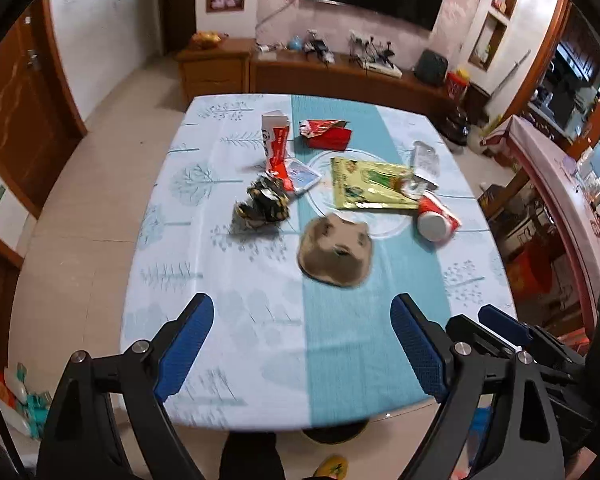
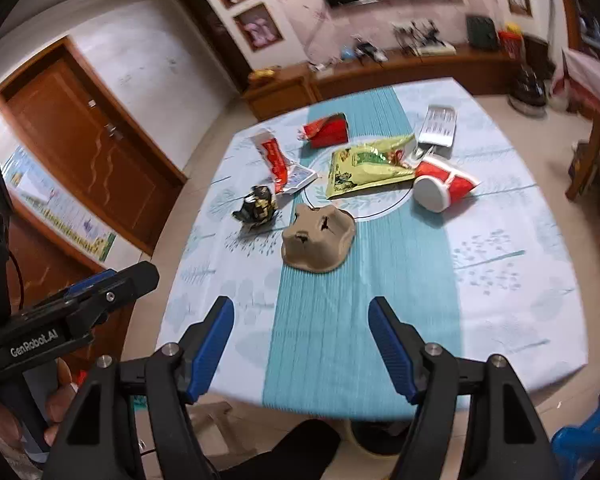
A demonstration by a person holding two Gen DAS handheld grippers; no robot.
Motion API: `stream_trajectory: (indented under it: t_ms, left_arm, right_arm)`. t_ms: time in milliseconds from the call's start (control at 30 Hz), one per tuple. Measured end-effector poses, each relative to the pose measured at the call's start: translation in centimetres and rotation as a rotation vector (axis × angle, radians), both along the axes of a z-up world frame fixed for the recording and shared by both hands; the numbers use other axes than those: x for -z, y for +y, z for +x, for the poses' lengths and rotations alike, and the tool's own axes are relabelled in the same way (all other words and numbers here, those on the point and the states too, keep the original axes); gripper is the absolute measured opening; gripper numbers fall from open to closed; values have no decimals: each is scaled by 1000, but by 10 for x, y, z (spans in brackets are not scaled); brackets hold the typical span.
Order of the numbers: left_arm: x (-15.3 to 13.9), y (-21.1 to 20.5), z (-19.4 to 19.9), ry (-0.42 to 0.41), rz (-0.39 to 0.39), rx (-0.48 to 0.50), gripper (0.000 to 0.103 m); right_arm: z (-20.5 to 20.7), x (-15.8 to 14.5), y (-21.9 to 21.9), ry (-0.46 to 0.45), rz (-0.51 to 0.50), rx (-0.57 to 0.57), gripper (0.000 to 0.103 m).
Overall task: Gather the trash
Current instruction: 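Grasp the black-gold crumpled wrapper with the left tool while the right tool grasps the brown cup holder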
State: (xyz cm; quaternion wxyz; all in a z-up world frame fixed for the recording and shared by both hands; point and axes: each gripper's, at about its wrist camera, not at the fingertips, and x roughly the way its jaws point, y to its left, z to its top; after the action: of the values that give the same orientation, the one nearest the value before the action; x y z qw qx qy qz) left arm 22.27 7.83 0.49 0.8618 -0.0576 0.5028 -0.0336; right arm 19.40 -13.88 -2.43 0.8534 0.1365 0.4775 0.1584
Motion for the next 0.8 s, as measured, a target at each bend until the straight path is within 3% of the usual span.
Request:
stream_trajectory:
  t_ms: [233, 433, 600, 800]
  left_arm:
    - [49, 40, 93, 105, 12, 80, 89]
    - [83, 52, 138, 169, -10, 137, 89]
    - [102, 56, 167, 215, -46, 157, 89]
    - [120, 47, 195, 270, -64, 179, 89]
  right_arm:
    - [91, 52, 52, 117, -57, 104, 70]
    - [150, 101, 83, 230, -156, 223, 70]
    - [173, 132, 97, 318, -251, 260, 72]
    - [170, 130, 84, 313, -241, 295, 67]
